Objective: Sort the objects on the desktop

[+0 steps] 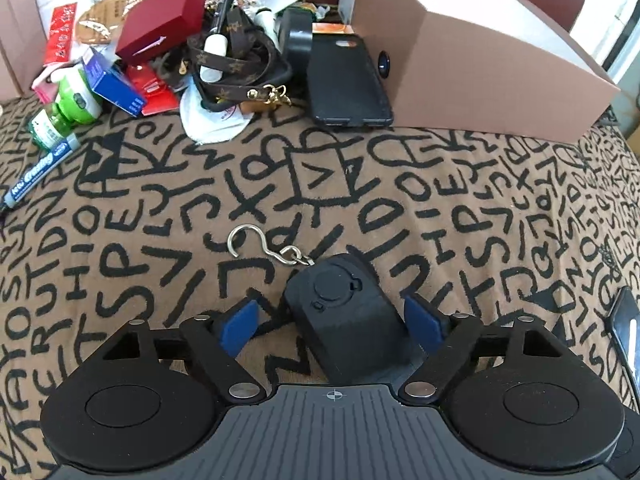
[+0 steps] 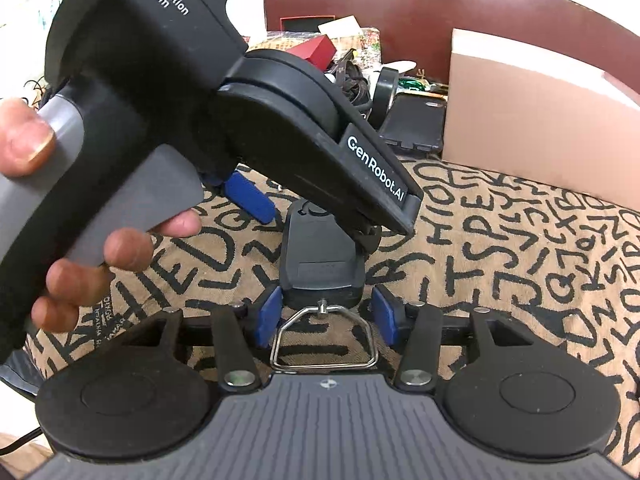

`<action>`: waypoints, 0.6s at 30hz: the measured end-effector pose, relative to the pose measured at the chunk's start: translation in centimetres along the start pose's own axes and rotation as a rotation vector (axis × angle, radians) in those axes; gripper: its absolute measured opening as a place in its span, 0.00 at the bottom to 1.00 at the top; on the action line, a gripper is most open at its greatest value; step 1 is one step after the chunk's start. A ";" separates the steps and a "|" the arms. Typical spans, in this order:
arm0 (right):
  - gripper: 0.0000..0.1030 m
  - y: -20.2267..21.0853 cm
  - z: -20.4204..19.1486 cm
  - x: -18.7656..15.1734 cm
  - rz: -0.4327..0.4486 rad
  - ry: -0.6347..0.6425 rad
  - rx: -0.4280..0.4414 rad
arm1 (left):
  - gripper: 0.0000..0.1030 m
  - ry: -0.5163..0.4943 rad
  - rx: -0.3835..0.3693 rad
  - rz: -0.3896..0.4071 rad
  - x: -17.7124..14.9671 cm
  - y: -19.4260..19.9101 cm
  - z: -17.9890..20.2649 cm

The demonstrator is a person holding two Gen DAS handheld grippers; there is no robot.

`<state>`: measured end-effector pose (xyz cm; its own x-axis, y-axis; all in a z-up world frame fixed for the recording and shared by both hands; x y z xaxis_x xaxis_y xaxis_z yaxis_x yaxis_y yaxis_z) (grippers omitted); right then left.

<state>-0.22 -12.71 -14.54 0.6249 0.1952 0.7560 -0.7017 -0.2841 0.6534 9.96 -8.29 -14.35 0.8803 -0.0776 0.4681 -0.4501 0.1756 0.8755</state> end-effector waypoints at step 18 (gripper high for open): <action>0.55 -1.3 0.9 0.4 -0.002 -0.039 -0.004 | 0.79 -0.065 0.040 -0.035 -0.5 -1.1 1.8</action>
Point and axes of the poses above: each gripper's, at about its wrist camera, not at the fingertips, and y roughly against the way its jaws point, z to its right, x to its top, the point moved 8 cm from there along -y, roughly the way its jaws point
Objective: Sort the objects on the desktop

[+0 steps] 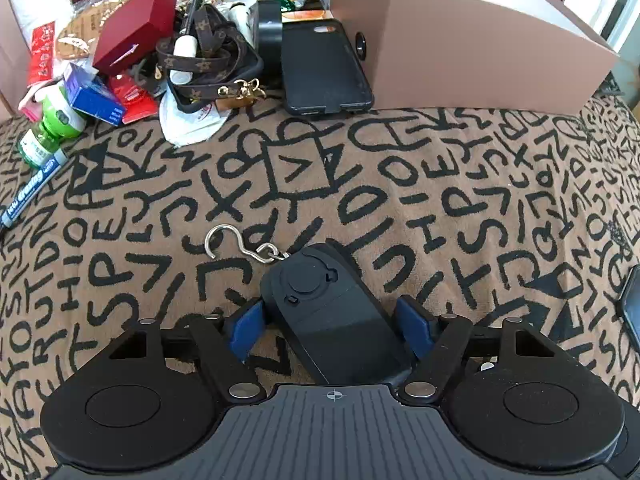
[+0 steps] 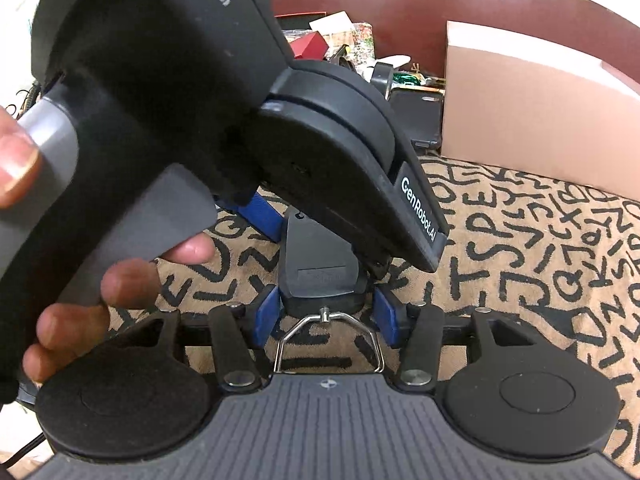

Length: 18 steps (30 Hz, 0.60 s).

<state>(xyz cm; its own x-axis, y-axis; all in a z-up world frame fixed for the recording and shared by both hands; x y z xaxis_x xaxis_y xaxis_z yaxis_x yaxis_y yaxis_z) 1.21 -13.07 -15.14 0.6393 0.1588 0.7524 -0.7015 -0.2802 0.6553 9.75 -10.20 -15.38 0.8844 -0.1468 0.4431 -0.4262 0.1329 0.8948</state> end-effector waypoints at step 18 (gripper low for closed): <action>0.51 0.9 1.4 -0.4 0.018 -0.011 -0.010 | 0.70 -0.042 -0.001 0.014 -0.3 0.6 1.3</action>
Point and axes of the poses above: each gripper's, at about its wrist camera, not at the fingertips, and y roughly against the way its jaws point, z to its right, x to its top, the point moved 8 cm from there along -y, roughly the way its jaws point
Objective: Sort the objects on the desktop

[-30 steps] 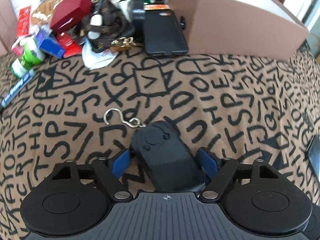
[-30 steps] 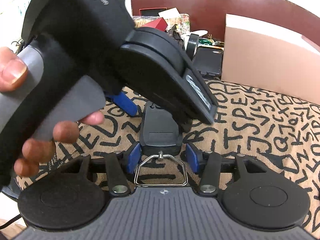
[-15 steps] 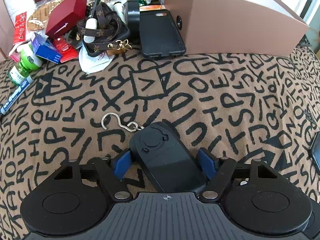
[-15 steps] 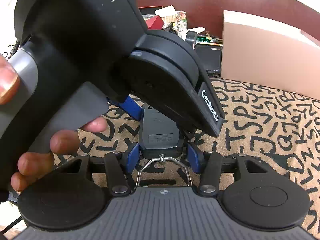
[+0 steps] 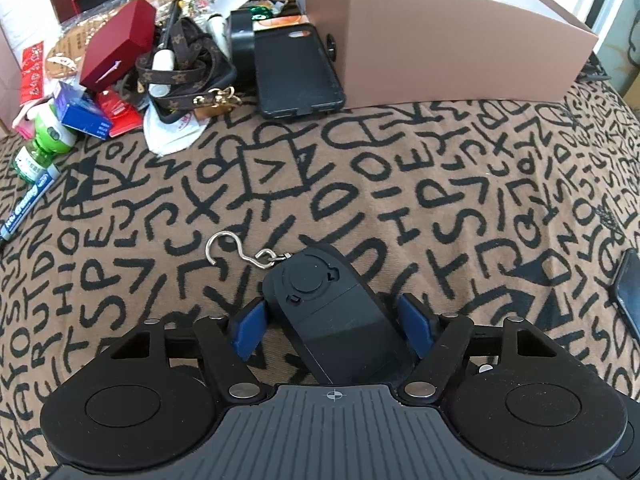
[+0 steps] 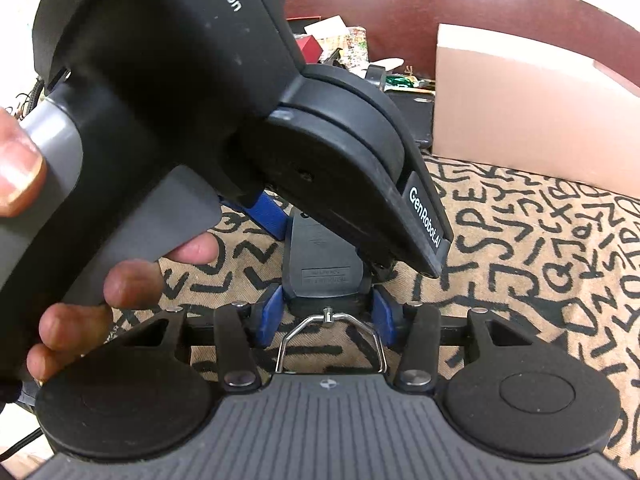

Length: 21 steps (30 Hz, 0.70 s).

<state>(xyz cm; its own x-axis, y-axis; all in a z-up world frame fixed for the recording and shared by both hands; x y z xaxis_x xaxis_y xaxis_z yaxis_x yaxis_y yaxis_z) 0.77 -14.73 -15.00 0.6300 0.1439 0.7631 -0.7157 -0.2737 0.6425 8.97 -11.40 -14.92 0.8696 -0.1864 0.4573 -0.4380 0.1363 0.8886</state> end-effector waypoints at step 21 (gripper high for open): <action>0.51 4.7 6.1 4.4 0.155 -0.035 -0.098 | 0.69 -0.079 -0.056 0.178 6.2 5.2 6.1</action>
Point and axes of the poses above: each gripper's, at about its wrist camera, not at the fingertips, and y roughly against the way its jaws point, z to its right, x to its top, the point moved 8 cm from there along -y, roughly the way its jaws point
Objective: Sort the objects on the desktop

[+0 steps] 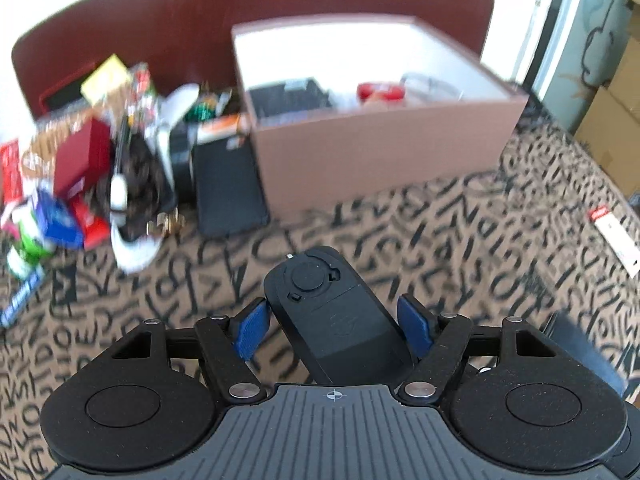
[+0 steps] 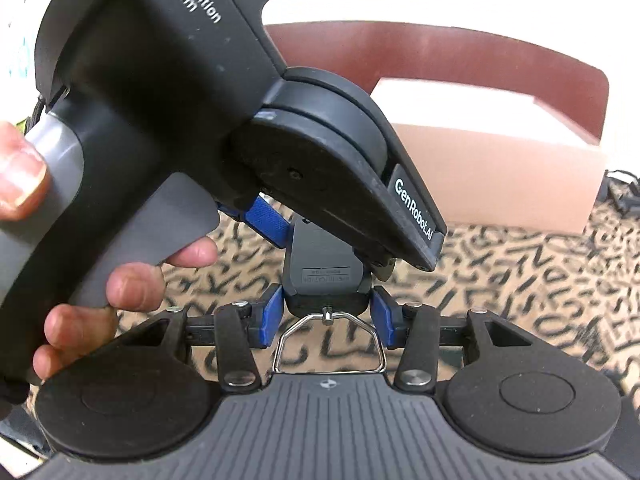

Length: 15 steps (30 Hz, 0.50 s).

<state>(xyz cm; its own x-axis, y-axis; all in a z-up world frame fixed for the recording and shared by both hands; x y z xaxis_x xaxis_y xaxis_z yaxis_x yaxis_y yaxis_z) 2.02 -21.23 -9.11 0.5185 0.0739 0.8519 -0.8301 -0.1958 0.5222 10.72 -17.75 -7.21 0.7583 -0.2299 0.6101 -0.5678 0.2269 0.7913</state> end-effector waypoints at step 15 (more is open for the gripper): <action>0.51 0.8 7.6 12.4 0.216 0.023 -0.089 | 0.69 -0.072 -0.026 0.243 14.9 3.8 3.6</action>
<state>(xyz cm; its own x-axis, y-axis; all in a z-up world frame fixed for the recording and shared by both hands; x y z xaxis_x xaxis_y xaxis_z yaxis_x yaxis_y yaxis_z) 9.36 -27.94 1.54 0.3227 0.0626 0.9444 -0.9367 -0.1224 0.3282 18.76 -23.70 5.06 0.5752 -0.2324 0.7843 -0.7215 0.3075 0.6204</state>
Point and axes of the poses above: each gripper's, at about its wrist camera, not at the fingertips, and y roughly against the way its jaws point, z to its right, x to its top, the point moved 8 cm from there along -y, roughly the way its jaws point
